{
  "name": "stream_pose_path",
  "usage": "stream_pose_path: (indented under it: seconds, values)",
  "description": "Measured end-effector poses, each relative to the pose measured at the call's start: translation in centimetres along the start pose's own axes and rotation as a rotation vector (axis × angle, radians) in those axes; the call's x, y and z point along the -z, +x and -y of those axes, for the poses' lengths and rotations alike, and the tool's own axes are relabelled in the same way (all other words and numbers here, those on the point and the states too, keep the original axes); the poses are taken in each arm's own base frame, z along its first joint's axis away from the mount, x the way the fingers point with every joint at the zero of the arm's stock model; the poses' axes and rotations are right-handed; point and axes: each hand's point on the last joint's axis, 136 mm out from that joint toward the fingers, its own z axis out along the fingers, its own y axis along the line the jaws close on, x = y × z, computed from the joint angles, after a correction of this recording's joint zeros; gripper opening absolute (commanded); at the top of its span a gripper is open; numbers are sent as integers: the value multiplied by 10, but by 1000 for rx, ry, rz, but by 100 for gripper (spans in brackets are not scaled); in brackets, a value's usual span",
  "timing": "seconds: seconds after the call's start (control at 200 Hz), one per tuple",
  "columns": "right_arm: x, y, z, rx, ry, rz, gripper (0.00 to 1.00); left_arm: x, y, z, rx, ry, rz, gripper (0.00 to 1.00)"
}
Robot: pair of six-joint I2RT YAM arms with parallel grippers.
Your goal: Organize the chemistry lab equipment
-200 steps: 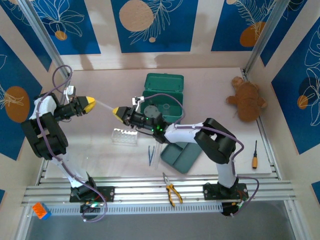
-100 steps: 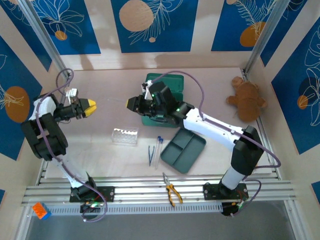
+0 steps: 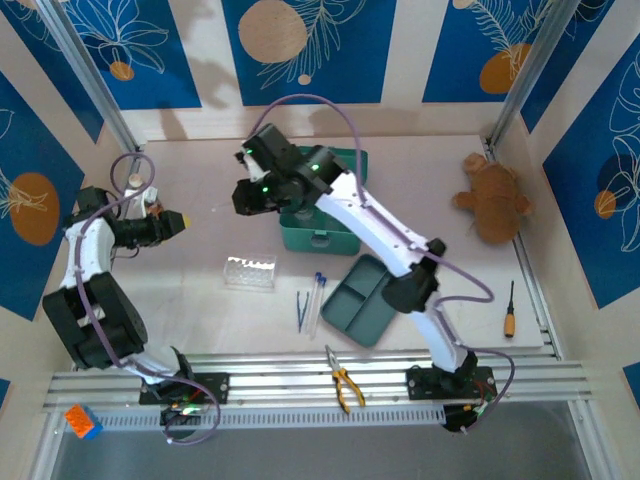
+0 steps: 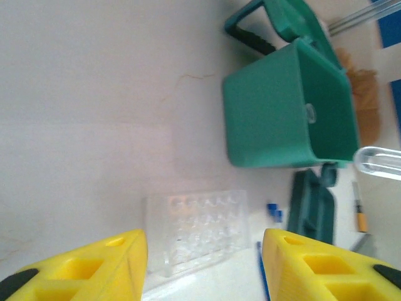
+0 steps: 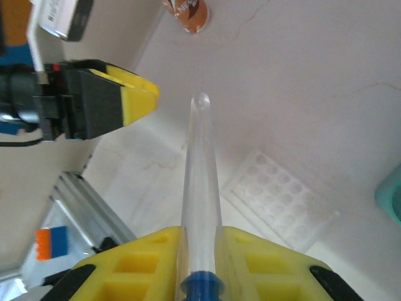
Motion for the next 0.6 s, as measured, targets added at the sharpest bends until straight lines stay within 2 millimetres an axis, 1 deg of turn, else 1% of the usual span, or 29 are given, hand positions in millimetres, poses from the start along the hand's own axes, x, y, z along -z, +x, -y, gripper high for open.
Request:
stream_pose_path:
  seconds: [0.065,0.195,0.285,0.35,0.465,0.6]
  values:
    - [-14,11,2,39,34,-47,21,1,3,-4,-25,-48,6,52]
    - [-40,55,21,83,130,-209,21,-3,11,-19,-41,-124,-11,52]
    - [-51,76,32,109,191,-283,21,-7,17,-27,-47,-166,-31,52]
    - [-52,82,36,133,227,-296,22,-10,20,-28,-61,-184,-47,53]
    - [-50,84,40,171,275,-296,21,-19,22,-25,-102,-205,-72,53]
    - [-47,88,47,209,331,-306,21,-37,32,-18,-175,-228,-131,53]
